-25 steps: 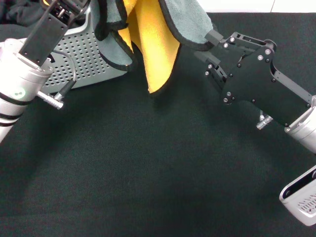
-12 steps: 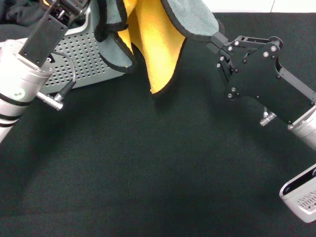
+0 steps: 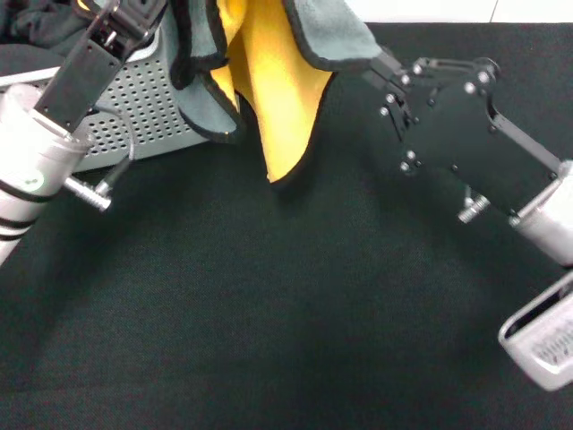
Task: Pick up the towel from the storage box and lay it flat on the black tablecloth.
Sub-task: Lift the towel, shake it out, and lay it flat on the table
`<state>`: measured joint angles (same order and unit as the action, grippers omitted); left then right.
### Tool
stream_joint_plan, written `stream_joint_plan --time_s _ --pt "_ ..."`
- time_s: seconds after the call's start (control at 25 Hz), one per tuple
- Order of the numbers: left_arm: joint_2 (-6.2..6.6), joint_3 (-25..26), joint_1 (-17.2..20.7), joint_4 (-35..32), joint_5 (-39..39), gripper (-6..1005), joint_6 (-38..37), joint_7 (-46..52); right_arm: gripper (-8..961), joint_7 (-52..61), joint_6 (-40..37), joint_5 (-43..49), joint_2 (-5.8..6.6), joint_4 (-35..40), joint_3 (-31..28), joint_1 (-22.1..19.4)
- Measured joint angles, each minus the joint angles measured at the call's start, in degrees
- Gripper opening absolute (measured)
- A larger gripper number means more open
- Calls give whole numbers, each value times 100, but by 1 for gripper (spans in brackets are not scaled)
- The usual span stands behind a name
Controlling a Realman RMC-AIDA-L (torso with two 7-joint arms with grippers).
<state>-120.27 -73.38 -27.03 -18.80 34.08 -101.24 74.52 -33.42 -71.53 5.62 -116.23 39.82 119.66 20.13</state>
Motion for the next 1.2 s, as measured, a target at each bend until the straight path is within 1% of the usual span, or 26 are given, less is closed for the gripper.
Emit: stream_joint_plan --time_s 0.04,0.08,0.2,0.36,0.44,0.48,0.56,0.64,0.8,0.88,1.0,1.12,1.16,1.2 --pt "16 6 36 47 54 27 0 -46 8 144 175 7 5 109 0 -1" --pt "29 15 78 74 120 28 4 -119 8 404 528 23 23 385 -4 -3" --pt "51 56 330 156 306 29 108 -606 8 844 1301 86 72 1040 -13 -67" --pt "43 60 628 368 304 30 308 -1550 8 1478 2980 504 137 2398 -180 -353" --pt "28 41 712 497 313 30 384 -1910 8 1783 3603 734 198 2945 -219 -460" --pt "8 27 750 653 307 31 426 -2184 8 2023 3905 887 251 3248 -223 -508" --pt "-1 30 757 751 299 31 433 -2350 8 2478 4133 1110 335 3595 -215 -536" --pt "-12 43 742 932 283 32 439 -2649 8 3042 4222 1409 423 3834 -195 -527" --pt "-14 19 694 1139 296 38 562 -3104 8 4576 4245 2272 604 4255 -218 -522" --pt "-22 -5 696 1159 322 47 665 -3293 8 5157 4141 2675 658 4407 -314 -557" --pt "-32 -74 723 1163 364 74 718 -3468 8 6120 3832 3458 684 4592 -617 -624" --pt "-34 -195 735 1165 390 126 717 -3558 8 7314 3302 4366 647 4699 -1172 -681" --pt "-37 -248 736 1165 392 143 709 -3574 8 7820 3013 4737 611 4708 -1493 -677" --pt "-39 -339 734 1161 412 160 682 -3582 8 7820 3013 4737 611 4708 -1493 -677"
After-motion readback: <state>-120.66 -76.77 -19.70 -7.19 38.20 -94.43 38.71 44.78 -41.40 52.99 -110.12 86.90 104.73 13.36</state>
